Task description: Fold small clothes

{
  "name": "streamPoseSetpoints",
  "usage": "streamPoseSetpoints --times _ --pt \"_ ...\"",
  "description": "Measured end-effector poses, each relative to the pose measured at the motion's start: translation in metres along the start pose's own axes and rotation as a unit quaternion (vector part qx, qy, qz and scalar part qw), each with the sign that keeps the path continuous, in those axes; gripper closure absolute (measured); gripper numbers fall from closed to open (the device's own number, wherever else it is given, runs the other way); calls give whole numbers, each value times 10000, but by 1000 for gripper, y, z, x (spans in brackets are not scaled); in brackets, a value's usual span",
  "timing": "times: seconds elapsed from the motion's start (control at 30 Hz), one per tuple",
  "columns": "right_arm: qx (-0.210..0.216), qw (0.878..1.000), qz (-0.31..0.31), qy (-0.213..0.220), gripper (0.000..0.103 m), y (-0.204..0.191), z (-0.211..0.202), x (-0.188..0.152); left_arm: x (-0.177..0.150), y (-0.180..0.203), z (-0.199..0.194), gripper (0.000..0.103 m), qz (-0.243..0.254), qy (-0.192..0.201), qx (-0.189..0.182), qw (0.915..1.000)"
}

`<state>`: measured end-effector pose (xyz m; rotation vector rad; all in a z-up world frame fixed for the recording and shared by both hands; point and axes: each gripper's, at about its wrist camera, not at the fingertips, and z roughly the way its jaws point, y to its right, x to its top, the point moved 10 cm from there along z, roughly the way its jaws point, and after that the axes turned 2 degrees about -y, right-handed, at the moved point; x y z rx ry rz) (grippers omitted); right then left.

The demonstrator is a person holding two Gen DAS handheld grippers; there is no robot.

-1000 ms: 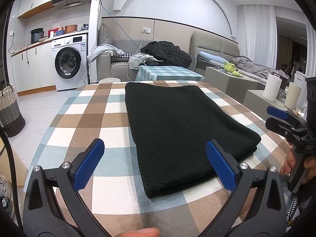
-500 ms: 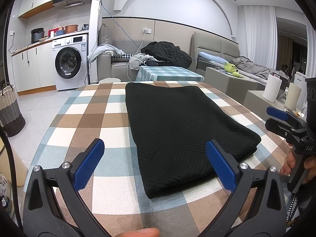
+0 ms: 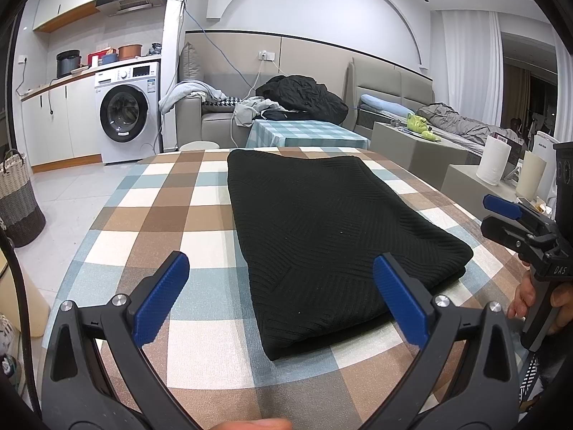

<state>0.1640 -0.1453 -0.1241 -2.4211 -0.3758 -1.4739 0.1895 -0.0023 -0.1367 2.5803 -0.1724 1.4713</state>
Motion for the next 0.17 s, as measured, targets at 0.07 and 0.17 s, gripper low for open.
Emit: streamPoseSetpoints --times 0.07,0.17 --pt "-1 10000 4 -3 0 0 0 0 0 0 0 1 3 3 5 10000" --pt "-7 10000 5 -3 0 0 0 0 1 0 0 1 -5 12 13 10000"
